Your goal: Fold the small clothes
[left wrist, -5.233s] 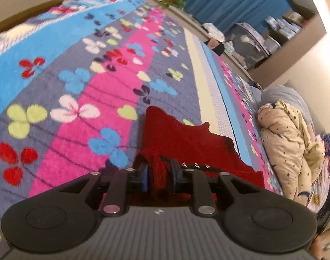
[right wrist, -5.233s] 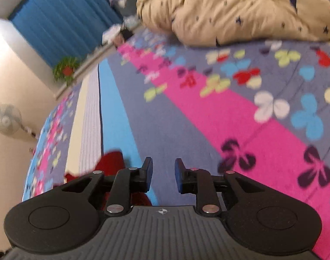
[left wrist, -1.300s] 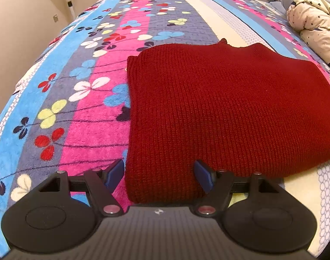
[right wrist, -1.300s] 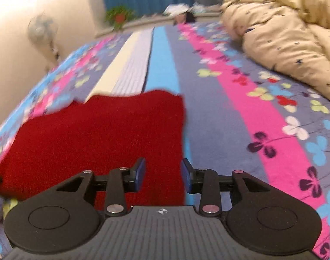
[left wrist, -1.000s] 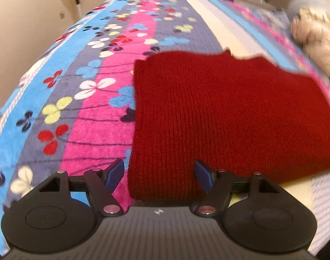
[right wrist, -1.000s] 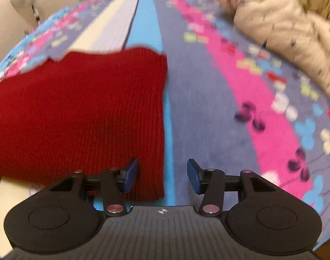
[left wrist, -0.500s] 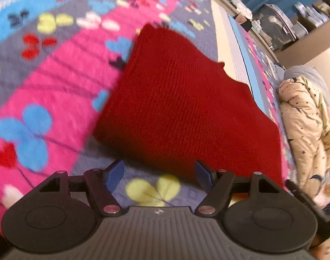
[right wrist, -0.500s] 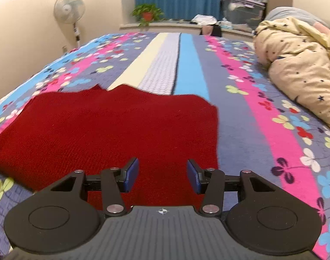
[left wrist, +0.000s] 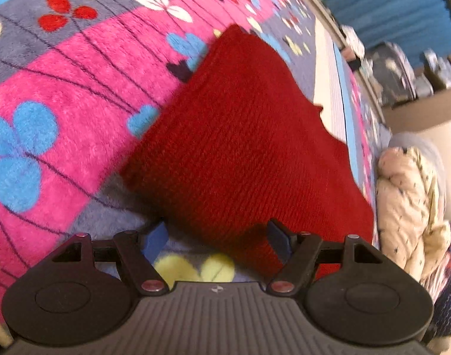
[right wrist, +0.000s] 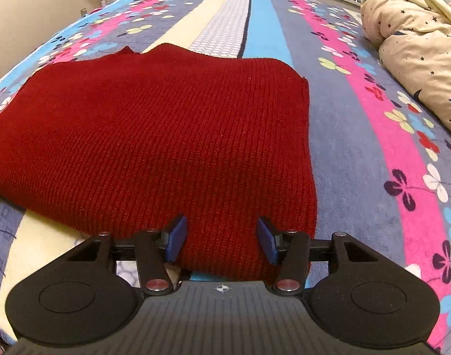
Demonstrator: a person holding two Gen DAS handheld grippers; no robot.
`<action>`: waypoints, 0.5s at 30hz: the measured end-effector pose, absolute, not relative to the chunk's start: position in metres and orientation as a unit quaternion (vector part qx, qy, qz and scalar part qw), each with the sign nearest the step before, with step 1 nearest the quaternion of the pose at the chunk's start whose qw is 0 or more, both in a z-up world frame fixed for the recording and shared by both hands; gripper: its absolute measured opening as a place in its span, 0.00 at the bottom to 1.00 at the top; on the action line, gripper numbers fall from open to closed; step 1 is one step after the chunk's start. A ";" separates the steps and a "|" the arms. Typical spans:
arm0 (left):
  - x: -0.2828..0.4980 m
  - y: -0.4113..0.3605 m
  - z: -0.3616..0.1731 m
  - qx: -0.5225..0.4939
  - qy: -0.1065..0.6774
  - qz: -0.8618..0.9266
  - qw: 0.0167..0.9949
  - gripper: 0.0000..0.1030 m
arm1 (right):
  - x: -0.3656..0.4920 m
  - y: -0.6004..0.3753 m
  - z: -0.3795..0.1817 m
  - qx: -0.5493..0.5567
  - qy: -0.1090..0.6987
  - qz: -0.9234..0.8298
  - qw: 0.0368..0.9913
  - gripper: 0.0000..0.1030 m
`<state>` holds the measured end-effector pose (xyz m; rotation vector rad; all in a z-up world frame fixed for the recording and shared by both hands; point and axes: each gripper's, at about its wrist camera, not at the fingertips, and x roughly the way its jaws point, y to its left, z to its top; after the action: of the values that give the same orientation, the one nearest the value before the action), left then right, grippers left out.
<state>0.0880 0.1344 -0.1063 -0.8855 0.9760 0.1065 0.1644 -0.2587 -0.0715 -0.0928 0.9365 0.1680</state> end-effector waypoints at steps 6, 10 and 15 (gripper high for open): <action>0.089 0.137 -0.116 -0.463 0.414 0.081 0.780 0.76 | 0.164 -0.269 -0.066 -0.027 0.447 0.077 0.891 0.53; 0.089 0.131 -0.116 -0.457 0.398 0.106 0.788 0.65 | 0.164 -0.290 -0.054 0.012 0.425 0.050 0.904 0.51; 0.095 0.121 -0.102 -0.416 0.396 0.121 0.809 0.18 | 0.163 -0.330 -0.040 0.069 0.392 -0.026 0.917 0.51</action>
<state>0.0946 0.1209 -0.1019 -0.8904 0.8476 0.2590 0.1628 -0.3299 -0.0395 0.1417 0.8060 -0.0534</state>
